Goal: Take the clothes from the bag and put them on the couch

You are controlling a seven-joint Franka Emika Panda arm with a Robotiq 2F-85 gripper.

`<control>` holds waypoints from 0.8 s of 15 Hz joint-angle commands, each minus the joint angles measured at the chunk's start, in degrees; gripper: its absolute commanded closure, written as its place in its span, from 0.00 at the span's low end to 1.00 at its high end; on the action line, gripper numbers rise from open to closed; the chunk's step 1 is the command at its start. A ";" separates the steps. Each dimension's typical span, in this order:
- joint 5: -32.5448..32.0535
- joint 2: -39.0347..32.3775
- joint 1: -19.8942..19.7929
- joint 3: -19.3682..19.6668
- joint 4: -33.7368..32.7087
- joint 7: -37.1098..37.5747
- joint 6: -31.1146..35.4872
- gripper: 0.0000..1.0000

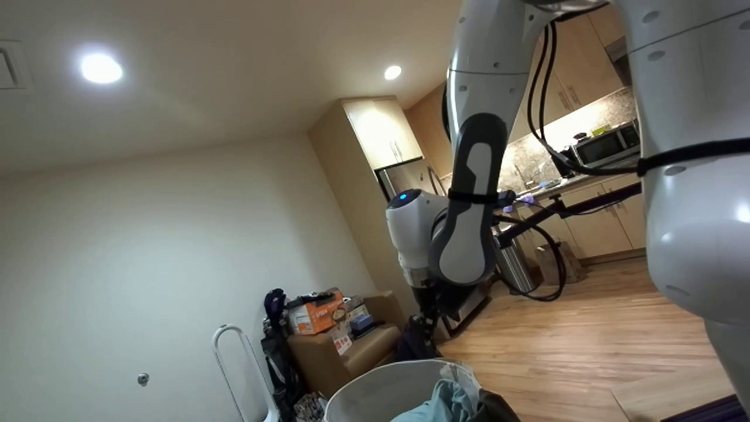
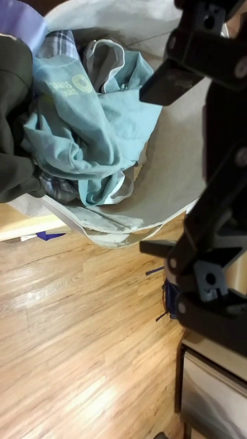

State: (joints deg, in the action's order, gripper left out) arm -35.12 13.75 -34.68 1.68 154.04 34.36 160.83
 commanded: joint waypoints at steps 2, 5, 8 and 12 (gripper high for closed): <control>14.51 -9.90 10.43 8.03 -3.03 -17.11 5.24 0.00; 26.45 -14.84 16.29 11.50 -4.95 -29.95 2.79 0.00; 30.92 -19.49 16.34 13.05 -8.57 -40.63 -0.33 0.00; 28.11 -19.74 17.02 14.96 -8.65 -36.81 -0.07 0.00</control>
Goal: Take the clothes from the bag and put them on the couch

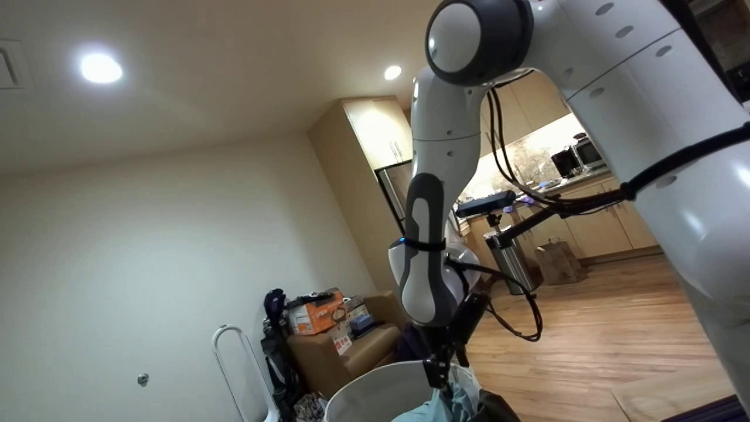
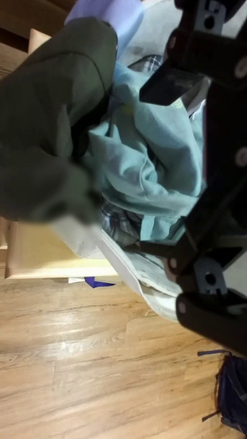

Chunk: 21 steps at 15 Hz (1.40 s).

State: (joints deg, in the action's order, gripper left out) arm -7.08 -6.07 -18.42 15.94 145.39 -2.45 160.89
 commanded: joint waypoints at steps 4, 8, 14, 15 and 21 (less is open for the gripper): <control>1.31 -0.96 1.01 0.07 0.29 -2.08 3.42 0.00; -0.03 -6.10 0.54 0.05 -2.40 -5.31 10.42 0.00; 10.44 -15.05 -10.60 -13.41 -4.63 -19.35 17.61 0.00; 10.03 -16.71 -12.22 -14.77 -5.26 -19.76 19.23 0.00; 2.30 -23.59 -14.40 -11.99 -8.85 -17.62 24.08 0.25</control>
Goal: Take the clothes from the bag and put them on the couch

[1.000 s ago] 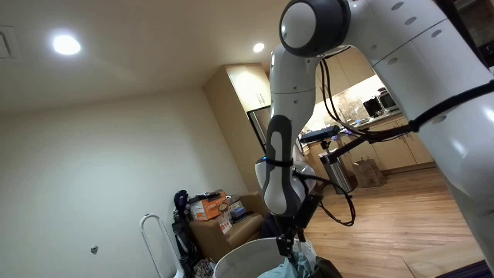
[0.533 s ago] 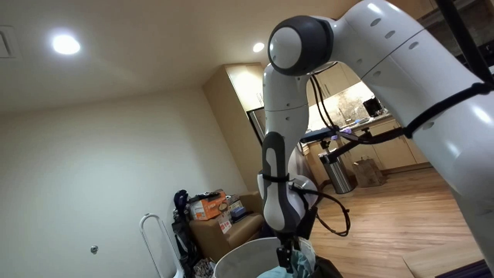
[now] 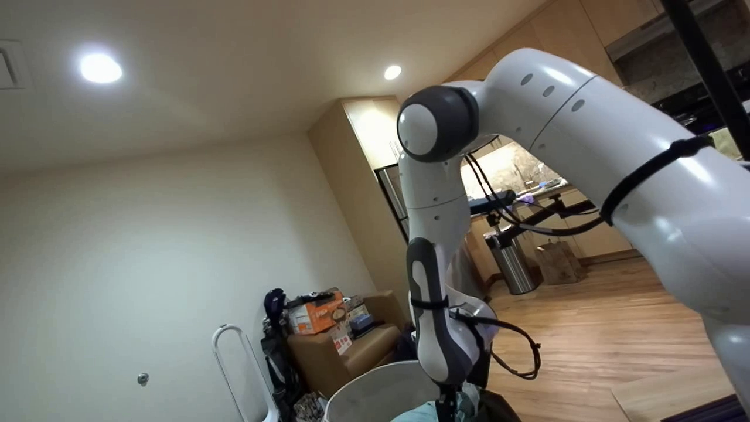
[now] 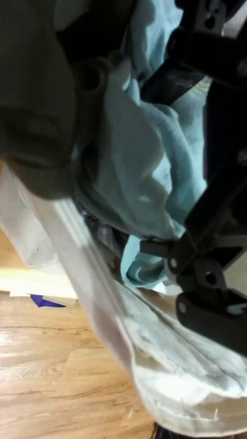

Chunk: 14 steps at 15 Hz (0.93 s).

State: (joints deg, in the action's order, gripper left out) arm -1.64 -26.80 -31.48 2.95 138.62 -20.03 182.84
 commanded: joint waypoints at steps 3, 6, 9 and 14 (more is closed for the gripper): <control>-4.75 -3.87 -0.99 2.48 -3.15 0.95 2.69 0.41; -4.98 -3.42 -1.79 1.35 -3.33 1.62 2.50 0.61; -4.70 -2.11 -3.66 -1.75 -3.16 1.89 1.32 0.80; -4.03 1.40 -11.62 -11.76 -3.77 2.56 -1.04 0.96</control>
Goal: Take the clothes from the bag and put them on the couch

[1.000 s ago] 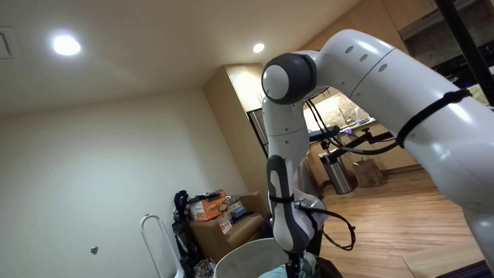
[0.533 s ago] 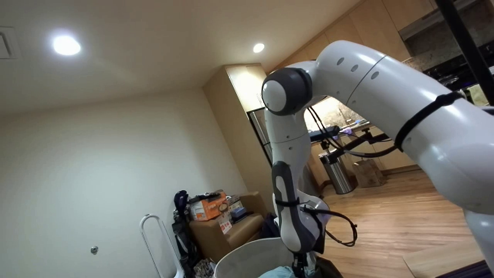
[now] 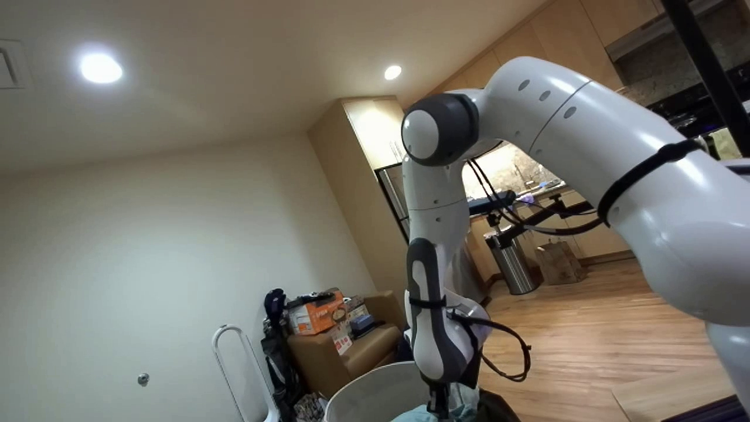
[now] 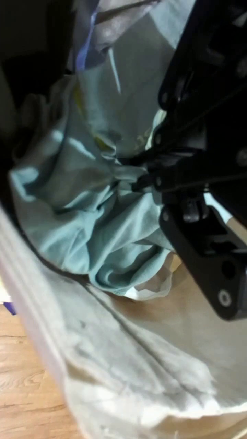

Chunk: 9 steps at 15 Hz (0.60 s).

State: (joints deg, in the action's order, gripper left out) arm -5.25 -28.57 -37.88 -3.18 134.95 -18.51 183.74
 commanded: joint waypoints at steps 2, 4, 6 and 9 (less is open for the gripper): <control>-0.15 4.63 -6.24 -7.24 -1.60 1.42 -3.13 0.93; 1.40 6.27 -7.84 -10.11 -3.56 0.65 -4.46 0.91; 1.84 7.50 -9.02 -12.63 -5.57 0.42 -5.34 0.91; 2.28 9.14 -7.97 -12.60 -7.30 1.65 -10.59 0.66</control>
State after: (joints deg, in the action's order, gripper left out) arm -4.17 -21.64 -45.61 -15.00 128.29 -17.96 178.44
